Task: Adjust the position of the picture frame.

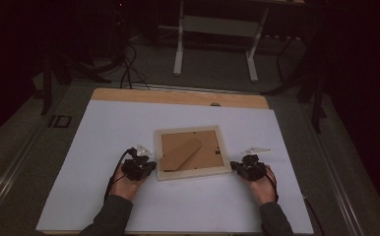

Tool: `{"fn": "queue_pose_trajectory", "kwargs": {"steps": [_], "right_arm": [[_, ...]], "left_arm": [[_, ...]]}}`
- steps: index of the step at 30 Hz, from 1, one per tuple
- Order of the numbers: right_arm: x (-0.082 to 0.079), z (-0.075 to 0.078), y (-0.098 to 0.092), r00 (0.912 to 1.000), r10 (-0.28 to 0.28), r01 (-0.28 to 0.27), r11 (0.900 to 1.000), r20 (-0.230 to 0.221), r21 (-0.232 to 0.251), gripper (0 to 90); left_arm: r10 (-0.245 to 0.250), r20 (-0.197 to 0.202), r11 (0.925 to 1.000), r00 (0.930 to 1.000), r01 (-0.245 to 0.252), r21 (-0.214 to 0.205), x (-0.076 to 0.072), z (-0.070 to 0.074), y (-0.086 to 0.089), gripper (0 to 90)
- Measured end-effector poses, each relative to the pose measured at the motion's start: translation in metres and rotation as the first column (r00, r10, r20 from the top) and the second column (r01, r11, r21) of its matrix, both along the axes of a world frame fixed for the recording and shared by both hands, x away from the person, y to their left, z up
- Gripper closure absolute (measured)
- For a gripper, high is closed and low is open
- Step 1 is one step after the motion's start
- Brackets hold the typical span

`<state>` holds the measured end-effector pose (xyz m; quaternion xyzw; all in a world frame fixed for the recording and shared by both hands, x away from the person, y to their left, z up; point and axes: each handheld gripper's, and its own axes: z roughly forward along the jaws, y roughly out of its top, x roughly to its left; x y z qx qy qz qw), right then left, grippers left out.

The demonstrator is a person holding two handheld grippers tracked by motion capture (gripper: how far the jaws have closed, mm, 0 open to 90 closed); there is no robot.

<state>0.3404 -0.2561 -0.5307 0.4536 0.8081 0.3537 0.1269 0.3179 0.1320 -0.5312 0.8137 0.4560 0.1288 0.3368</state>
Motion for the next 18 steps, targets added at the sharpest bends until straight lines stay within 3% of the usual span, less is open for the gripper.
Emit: {"fn": "queue_pose_trajectory", "kwargs": {"steps": [11, 18], "right_arm": [[-0.008, 0.001, 0.004, 1.0000, -0.003, 0.003, 0.9999, 0.006, -0.016, 90.0], [-0.012, 0.001, 0.007, 1.0000, 0.006, -0.005, 0.9995, 0.007, -0.030, 90.0]], "left_arm": [[0.025, 0.001, 0.9991, 0.9997, -0.025, -0.034, 0.007, -0.002, 0.003, 90.0], [0.048, 0.004, 0.9985, 0.9988, -0.048, -0.026, 0.014, -0.002, 0.005, 90.0]]}}
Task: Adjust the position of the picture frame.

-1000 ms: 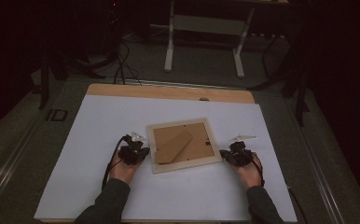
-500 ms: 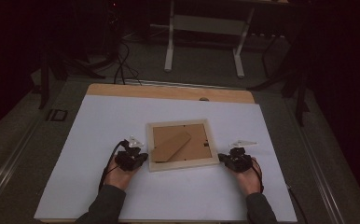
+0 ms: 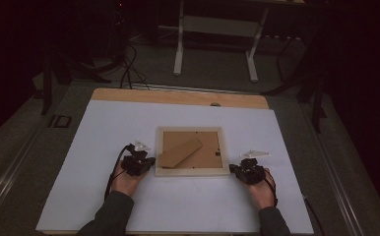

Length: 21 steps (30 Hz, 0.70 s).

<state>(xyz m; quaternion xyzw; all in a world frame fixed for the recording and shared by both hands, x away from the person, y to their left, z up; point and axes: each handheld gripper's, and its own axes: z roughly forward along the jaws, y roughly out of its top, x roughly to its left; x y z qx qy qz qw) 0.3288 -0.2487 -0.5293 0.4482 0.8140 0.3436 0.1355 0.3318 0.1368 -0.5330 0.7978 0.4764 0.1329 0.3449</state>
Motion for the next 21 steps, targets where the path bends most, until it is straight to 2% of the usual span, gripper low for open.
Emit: {"fn": "queue_pose_trajectory", "kwargs": {"steps": [2, 8, 21], "right_arm": [[-0.0007, 0.0001, 0.0014, 1.0000, 0.001, -0.001, 1.0000, 0.000, -0.001, 90.0], [-0.0003, -0.0004, 0.0015, 1.0000, 0.000, 0.000, 1.0000, 0.001, 0.008, 90.0], [0.0025, -0.0015, 0.0081, 0.9999, 0.011, -0.011, 0.9998, 0.005, 0.017, 90.0]], "left_arm": [[0.003, -0.002, 1.0000, 1.0000, -0.003, -0.004, 0.0001, -0.0002, 0.0008, 90.0], [0.005, 0.003, 0.9998, 1.0000, -0.006, 0.018, -0.0025, 0.0008, -0.0007, 90.0], [0.020, 0.002, 0.9997, 0.9998, -0.020, 0.015, -0.0076, 0.0008, 0.0061, 90.0]]}}
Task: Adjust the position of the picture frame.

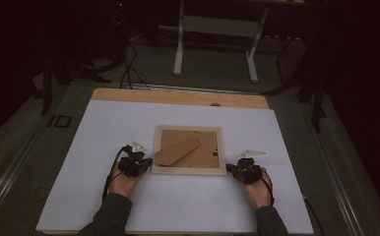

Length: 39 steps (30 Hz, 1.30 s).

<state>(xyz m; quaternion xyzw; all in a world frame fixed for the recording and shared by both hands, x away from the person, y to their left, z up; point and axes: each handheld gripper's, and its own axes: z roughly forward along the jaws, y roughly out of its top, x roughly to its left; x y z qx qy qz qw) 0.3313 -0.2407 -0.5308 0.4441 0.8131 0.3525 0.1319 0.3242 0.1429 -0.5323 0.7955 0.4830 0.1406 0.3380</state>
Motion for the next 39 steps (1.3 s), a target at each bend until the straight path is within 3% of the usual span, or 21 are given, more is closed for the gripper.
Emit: {"fn": "queue_pose_trajectory", "kwargs": {"steps": [20, 27, 39], "right_arm": [[0.004, -0.001, 0.009, 0.9999, 0.016, -0.017, 0.9998, 0.003, 0.011, 90.0], [0.006, -0.001, 0.009, 1.0000, 0.008, -0.008, 0.9998, 0.003, 0.018, 90.0], [0.010, -0.002, 0.011, 1.0000, -0.005, 0.005, 0.9997, 0.006, 0.023, 90.0]], "left_arm": [[0.033, -0.001, 0.9994, 0.9995, -0.033, 0.007, -0.001, 0.000, 0.007, 90.0], [0.048, 0.008, 0.9985, 0.9988, -0.048, 0.028, -0.007, 0.001, 0.003, 90.0], [0.050, 0.001, 0.9987, 0.9988, -0.050, 0.011, -0.011, 0.001, 0.007, 90.0]]}}
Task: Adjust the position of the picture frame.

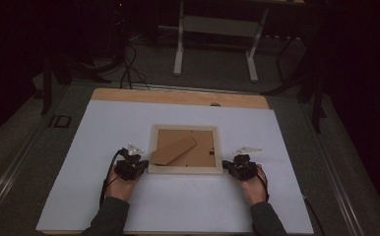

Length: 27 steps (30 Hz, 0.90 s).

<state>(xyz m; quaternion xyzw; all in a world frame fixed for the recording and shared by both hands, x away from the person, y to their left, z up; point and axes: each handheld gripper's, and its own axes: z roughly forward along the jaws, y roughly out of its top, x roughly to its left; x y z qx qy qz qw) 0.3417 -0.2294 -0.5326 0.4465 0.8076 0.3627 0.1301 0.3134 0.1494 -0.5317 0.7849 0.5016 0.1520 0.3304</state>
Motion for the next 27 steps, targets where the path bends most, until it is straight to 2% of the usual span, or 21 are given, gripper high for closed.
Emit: {"fn": "queue_pose_trajectory", "kwargs": {"steps": [2, 4, 5, 7, 11, 17, 21, 25, 27], "right_arm": [[-0.001, 0.000, 0.001, 0.9998, -0.006, 0.006, 1.0000, 0.018, 0.002, 90.0], [-0.002, 0.001, 0.001, 0.9997, -0.008, 0.008, 1.0000, 0.022, 0.003, 90.0], [-0.004, 0.005, 0.001, 0.9989, -0.015, 0.015, 0.9999, 0.043, -0.008, 89.9], [-0.005, 0.009, -0.001, 0.9982, -0.023, 0.024, 0.9997, 0.055, -0.005, 89.5], [-0.009, 0.011, -0.008, 0.9982, -0.026, 0.025, 0.9995, 0.055, 0.020, 82.5], [-0.011, 0.013, -0.014, 0.9979, -0.033, 0.031, 0.9987, 0.055, 0.039, 78.9], [-0.013, 0.019, -0.018, 0.9969, -0.039, 0.035, 0.9979, 0.068, 0.055, 73.7], [-0.013, 0.020, -0.021, 0.9968, -0.047, 0.043, 0.9973, 0.065, 0.060, 72.1], [-0.012, 0.021, -0.023, 0.9966, -0.049, 0.044, 0.9970, 0.066, 0.063, 71.9]], "left_arm": [[0.024, 0.019, 0.9996, 0.9995, -0.024, 0.012, 0.001, -0.001, -0.001, 86.7], [0.024, 0.019, 0.9996, 0.9995, -0.024, 0.012, 0.001, -0.001, -0.001, 83.9], [0.038, 0.026, 0.9993, 0.9989, -0.038, -0.001, 0.002, 0.000, 0.002, 80.8], [0.049, 0.027, 0.9988, 0.9985, -0.049, -0.007, 0.002, 0.001, 0.004, 78.9], [0.068, 0.034, 0.9976, 0.9971, -0.067, -0.017, 0.001, 0.003, 0.009, 74.5], [0.092, 0.046, 0.9953, 0.9947, -0.090, -0.035, 0.001, 0.007, 0.015, 65.5], [0.112, 0.052, 0.9916, 0.9924, -0.108, -0.072, 0.000, 0.014, 0.023, 62.4], [0.124, 0.066, 0.9883, 0.9901, -0.117, -0.097, -0.001, 0.020, 0.030, 60.8], [0.134, 0.069, 0.9842, 0.9885, -0.125, -0.126, -0.001, 0.022, 0.033, 60.0]]}}
